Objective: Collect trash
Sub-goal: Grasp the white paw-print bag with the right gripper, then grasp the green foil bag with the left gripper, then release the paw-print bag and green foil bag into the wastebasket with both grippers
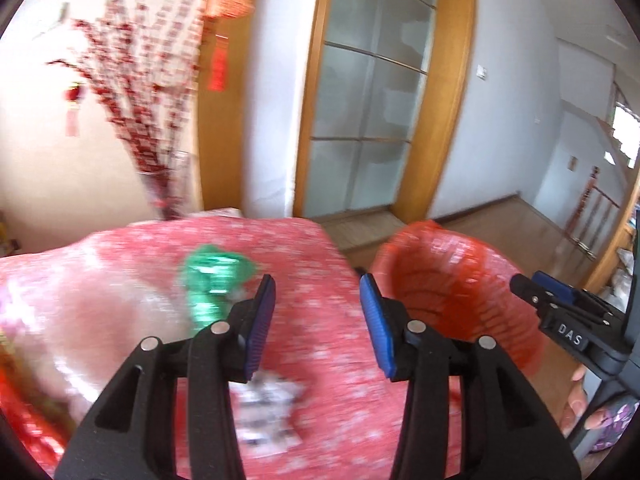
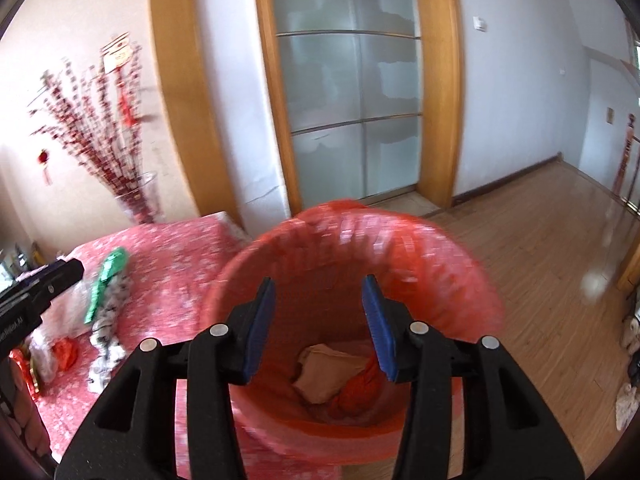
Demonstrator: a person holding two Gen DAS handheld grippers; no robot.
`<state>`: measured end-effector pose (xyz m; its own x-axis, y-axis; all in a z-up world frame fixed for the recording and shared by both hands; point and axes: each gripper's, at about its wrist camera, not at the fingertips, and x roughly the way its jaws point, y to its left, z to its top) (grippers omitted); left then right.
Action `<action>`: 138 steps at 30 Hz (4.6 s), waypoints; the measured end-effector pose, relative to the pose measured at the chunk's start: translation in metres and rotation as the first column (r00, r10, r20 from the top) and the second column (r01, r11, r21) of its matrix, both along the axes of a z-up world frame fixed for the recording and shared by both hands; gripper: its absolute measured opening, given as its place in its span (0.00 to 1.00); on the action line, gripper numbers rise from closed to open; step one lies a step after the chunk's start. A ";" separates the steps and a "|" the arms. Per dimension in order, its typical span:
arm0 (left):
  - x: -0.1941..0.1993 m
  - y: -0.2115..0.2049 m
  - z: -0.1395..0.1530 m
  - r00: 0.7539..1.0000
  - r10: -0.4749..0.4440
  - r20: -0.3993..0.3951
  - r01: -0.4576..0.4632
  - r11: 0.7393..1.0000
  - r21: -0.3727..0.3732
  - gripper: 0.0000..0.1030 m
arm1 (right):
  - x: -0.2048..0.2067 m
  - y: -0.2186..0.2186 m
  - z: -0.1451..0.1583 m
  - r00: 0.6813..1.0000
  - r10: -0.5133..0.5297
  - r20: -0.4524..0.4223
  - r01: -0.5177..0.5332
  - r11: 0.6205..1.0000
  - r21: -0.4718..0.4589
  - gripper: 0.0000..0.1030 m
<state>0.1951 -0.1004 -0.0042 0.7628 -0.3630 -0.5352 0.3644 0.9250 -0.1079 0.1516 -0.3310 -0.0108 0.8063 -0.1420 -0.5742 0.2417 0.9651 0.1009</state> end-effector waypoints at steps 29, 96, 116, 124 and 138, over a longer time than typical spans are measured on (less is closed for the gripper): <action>0.007 0.152 -0.010 0.946 0.325 -0.022 -0.325 0.946 0.005 0.50 | 0.081 0.199 -0.063 0.885 0.416 -0.209 -0.410 0.909 0.071 0.37; 0.038 -0.028 0.002 0.985 -0.088 -0.152 0.078 0.995 -0.067 0.26 | 0.018 0.019 0.001 0.998 0.058 -0.010 -0.057 0.994 0.096 0.16; 0.026 -0.108 0.007 0.956 -0.247 -0.157 0.234 0.968 -0.092 0.26 | -0.010 -0.039 0.019 0.997 -0.059 0.047 0.055 0.995 0.089 0.16; 0.032 -0.129 -0.002 0.940 -0.290 -0.182 0.274 0.956 -0.109 0.26 | -0.018 -0.056 0.021 0.995 -0.090 0.053 0.085 0.992 0.096 0.16; 0.044 -0.154 -0.016 0.912 -0.346 -0.220 0.325 0.937 -0.128 0.26 | -0.012 -0.069 0.018 0.993 -0.104 0.050 0.097 0.988 0.116 0.16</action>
